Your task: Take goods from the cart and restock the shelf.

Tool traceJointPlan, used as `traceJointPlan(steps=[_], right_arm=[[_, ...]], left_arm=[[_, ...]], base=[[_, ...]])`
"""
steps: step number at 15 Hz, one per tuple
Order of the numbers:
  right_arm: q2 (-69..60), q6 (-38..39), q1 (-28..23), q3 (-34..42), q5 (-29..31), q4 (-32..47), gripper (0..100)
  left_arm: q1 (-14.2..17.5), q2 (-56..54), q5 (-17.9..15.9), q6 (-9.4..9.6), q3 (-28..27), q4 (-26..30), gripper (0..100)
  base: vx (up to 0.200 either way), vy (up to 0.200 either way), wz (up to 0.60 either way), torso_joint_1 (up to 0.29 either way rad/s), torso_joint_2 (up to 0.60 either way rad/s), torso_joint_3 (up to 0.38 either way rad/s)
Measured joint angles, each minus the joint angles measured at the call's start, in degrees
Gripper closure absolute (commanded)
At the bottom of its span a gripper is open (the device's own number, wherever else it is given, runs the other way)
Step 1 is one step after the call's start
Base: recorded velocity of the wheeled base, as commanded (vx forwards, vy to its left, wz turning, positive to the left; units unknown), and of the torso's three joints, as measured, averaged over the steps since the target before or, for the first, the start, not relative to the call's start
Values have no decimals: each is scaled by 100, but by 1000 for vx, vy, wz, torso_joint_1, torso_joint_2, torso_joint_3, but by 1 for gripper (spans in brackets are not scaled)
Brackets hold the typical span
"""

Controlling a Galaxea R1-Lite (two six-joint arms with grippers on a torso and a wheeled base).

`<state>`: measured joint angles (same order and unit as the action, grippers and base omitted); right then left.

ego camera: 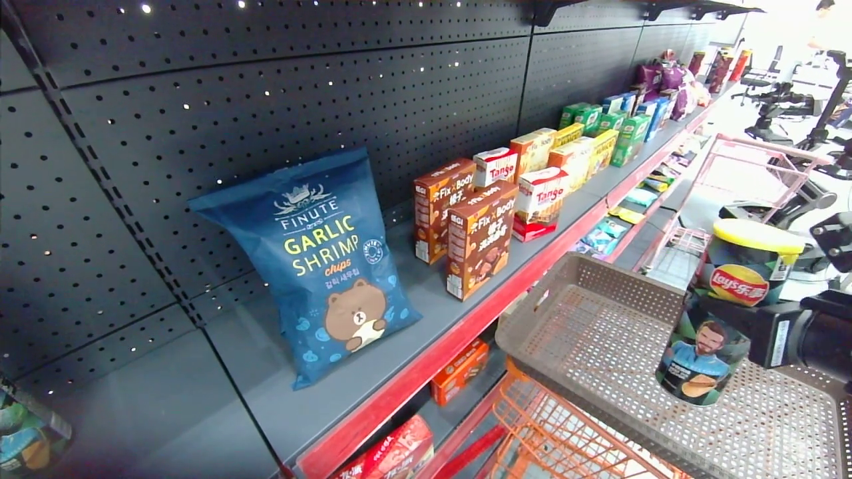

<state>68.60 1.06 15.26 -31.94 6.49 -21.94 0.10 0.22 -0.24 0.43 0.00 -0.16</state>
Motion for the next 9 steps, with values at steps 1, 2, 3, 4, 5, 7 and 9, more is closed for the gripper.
traceJointPlan(steps=[1, 2, 3, 4, 5, 7, 9], right_arm=[[-173, 11, 56, 46, 60, 46, 100], [-295, 17, 94, 68, 66, 44, 100], [-388, 20, 133, 80, 77, 52, 100], [-457, 20, 188, 80, 82, 18, 100], [-492, 20, 223, 85, 82, 40, 100], [-529, 20, 251, 88, 79, 35, 100], [-545, 17, 254, 83, 82, 35, 100]], left_arm=[[0, 0, 2, 1, 0, 0, 0], [-2, 0, -2, 1, 0, 2, 0], [-2, 0, -2, 1, 0, 0, 0], [1, 0, 0, 1, 0, 0, 0], [-2, 0, 0, 0, 0, -2, 0], [-2, 0, 0, 1, 0, 2, 0], [0, 0, -2, 1, 0, 0, 0]], base=[[0, 0, 600, -2, -2, 2], [0, 0, 600, 2, 7, 2], [0, 0, 600, -17, -7, 2], [0, 0, 600, -2, -2, 2], [0, 0, 600, 7, -2, 2], [0, 0, 600, 2, 5, 7], [0, 0, 600, -2, 2, 5]])
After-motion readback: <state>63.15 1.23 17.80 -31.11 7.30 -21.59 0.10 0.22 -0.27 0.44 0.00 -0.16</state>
